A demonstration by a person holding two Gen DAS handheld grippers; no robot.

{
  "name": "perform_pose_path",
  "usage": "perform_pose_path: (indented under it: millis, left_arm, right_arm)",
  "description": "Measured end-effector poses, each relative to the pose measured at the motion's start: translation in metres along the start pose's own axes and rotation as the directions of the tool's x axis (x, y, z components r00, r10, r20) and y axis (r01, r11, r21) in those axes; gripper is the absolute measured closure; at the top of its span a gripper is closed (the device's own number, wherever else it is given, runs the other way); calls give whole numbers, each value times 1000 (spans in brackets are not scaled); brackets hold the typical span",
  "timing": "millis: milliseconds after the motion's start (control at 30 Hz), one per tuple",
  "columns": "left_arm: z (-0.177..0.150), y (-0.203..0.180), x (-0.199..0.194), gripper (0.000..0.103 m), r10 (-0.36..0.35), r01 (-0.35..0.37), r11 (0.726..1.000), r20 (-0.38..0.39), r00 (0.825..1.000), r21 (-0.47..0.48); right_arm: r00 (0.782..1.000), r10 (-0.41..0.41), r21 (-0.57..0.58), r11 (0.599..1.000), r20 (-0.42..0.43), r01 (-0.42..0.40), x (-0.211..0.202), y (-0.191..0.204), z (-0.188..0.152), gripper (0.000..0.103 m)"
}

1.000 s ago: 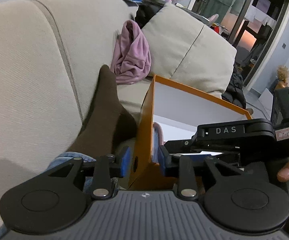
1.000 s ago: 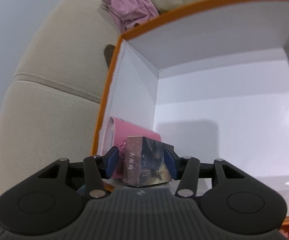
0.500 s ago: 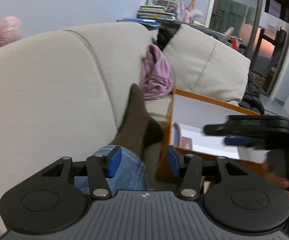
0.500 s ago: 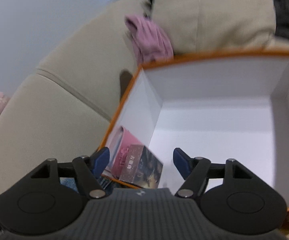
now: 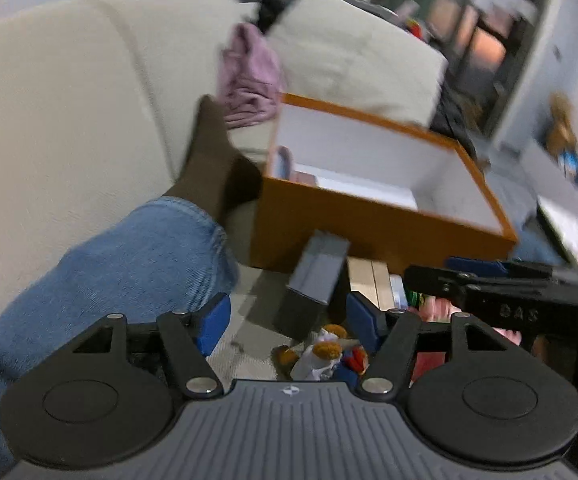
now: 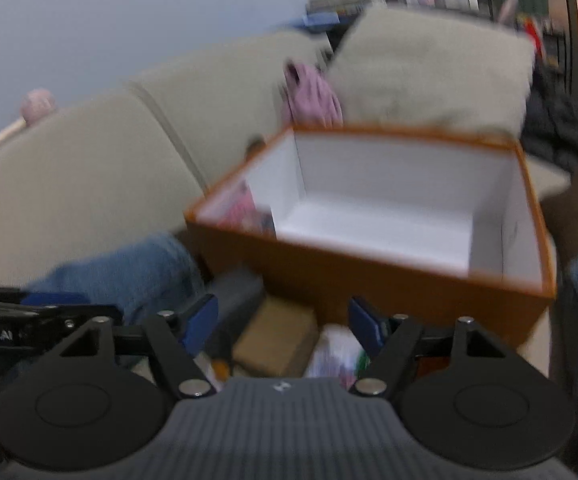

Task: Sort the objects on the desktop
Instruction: 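Grasp the grey box with the left gripper while the right grasps the brown cardboard box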

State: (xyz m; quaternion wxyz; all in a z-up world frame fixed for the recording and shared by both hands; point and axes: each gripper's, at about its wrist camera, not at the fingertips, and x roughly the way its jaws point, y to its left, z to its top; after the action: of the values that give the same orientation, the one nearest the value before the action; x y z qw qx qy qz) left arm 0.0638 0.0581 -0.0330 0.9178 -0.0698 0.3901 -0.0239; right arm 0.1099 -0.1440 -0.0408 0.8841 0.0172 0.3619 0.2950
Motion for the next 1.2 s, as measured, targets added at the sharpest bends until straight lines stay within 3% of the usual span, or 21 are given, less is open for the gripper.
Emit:
perform_pose_path:
  millis: [100,233,400,467,633,833,933,1033,1200]
  left_arm:
    - [7,-17,14,28,10,-9,990,-7,1000,143]
    - [13,-30,36,28,10,7,966,-65,998,260]
    - [23,-34,67,28,41,6,946,-139,989,325]
    - [24,-34,75,38,45,10,941,-155,987,337]
    - [18,-30,87,61,17,51,942,-199,980,333]
    - [16,-17,85,62,0,55,961,-201,980,272]
    - [13,-18,79,62,31,28,957,-198,980,289]
    - [9,-15,75,62,39,20,957,-196,980,290]
    - [9,-1,68,63,25,16,977,-191,981,211]
  right_arm:
    - [999,6,53,999,-47,-4,3,-7,-2,43]
    - [994,49,138,990,-101,-35,16,-11,2,43]
    - [988,42,143,990,-151,-21,37,-4,10,43]
    - [984,52,148,989,-169,-27,47,-2,13,43]
    - [976,41,143,990,-213,-11,64,1,13,43]
    - [967,10,140,990,-253,27,80,2,14,43]
    - [957,1,132,991,-291,39,85,5,13,44]
    - [955,-39,71,996,-295,62,86,16,11,45]
    - [958,-48,58,996,-281,67,83,21,12,50]
